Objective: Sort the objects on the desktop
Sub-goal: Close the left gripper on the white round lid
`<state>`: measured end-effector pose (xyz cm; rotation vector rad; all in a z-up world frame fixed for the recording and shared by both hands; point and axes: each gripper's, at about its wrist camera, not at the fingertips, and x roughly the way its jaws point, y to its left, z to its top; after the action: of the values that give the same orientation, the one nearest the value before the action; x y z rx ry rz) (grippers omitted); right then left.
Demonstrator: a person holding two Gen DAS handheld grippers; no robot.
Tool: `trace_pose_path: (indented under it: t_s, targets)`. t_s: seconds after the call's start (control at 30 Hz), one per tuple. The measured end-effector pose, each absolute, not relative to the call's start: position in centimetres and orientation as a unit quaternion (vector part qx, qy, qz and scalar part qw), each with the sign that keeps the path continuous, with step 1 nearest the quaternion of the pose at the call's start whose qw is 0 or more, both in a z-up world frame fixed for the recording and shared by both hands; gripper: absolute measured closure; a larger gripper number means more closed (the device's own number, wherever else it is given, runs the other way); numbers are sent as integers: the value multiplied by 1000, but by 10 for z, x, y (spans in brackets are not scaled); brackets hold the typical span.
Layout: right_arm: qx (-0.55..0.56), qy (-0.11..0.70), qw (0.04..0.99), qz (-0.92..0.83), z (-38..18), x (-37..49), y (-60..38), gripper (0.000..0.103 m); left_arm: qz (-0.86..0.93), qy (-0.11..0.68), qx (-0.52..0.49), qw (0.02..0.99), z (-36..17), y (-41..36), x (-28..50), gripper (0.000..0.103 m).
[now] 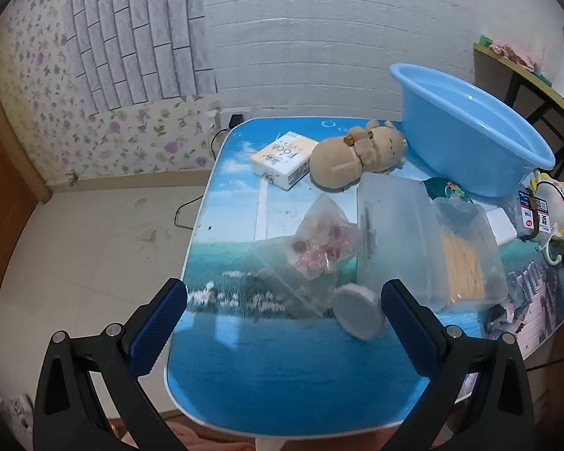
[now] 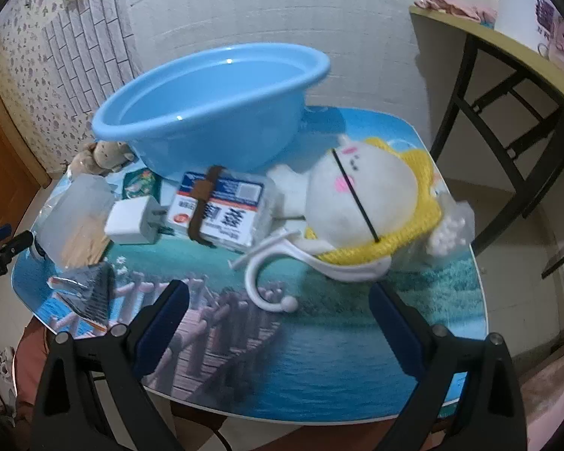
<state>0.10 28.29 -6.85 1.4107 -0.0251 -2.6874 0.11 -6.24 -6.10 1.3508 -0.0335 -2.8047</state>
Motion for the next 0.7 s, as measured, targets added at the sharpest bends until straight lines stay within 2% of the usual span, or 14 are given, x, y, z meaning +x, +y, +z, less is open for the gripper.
trace_pose_path:
  t_s: [0.43, 0.53, 0.63, 0.7]
  targets:
    - [471, 1, 60, -880, -72, 6, 278, 5, -907, -16, 416, -68, -63, -45, 21, 2]
    - [475, 0, 59, -878, -74, 6, 278, 5, -903, -20, 421, -81, -66, -40, 25, 22]
    - [476, -2, 57, -878, -76, 5, 280, 5, -901, -36, 423, -90, -68, -32, 25, 36]
    - [476, -5, 56, -878, -78, 3, 281, 5, -898, -39, 426, -99, -70, -28, 23, 58]
